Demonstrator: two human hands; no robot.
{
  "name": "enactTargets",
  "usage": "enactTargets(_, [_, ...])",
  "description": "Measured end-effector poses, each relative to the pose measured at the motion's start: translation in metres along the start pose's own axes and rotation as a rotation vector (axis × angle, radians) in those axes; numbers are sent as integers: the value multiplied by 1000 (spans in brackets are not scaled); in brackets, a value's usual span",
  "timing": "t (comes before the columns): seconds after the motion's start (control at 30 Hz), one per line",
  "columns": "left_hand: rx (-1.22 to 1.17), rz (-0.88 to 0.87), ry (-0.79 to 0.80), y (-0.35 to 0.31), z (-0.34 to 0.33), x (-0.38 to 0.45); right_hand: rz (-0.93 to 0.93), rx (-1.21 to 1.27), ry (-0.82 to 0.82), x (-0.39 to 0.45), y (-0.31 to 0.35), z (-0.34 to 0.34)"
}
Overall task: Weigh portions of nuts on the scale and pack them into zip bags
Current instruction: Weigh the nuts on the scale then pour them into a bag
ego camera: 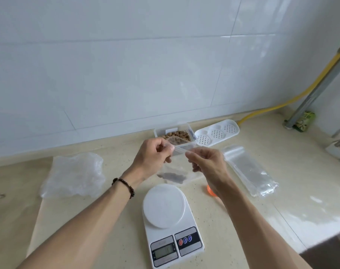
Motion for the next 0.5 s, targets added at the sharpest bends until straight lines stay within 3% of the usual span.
enactTargets(0.17, [-1, -71, -38, -32, 2, -18, 79, -56, 60, -1, 35, 3])
enactTargets(0.33, [-36, -57, -58, -60, -9, -35, 204, -359, 149, 0, 61, 23])
enactTargets(0.43, [70, -42, -13, -75, -20, -44, 302, -483, 221, -3, 79, 36])
enactTargets(0.5, [141, -64, -42, -87, -29, -49, 309, -422, 252, -5, 86, 48])
Point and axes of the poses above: each hand's wrist, its own x-axis towards the middle knuckle, its own z-axis out of the back of the hand, y = z × x, the point moved 4 cm from there along x, towards the middle knuckle, and after that the axes turned 8 degrees about z, right-handed, at the moved point
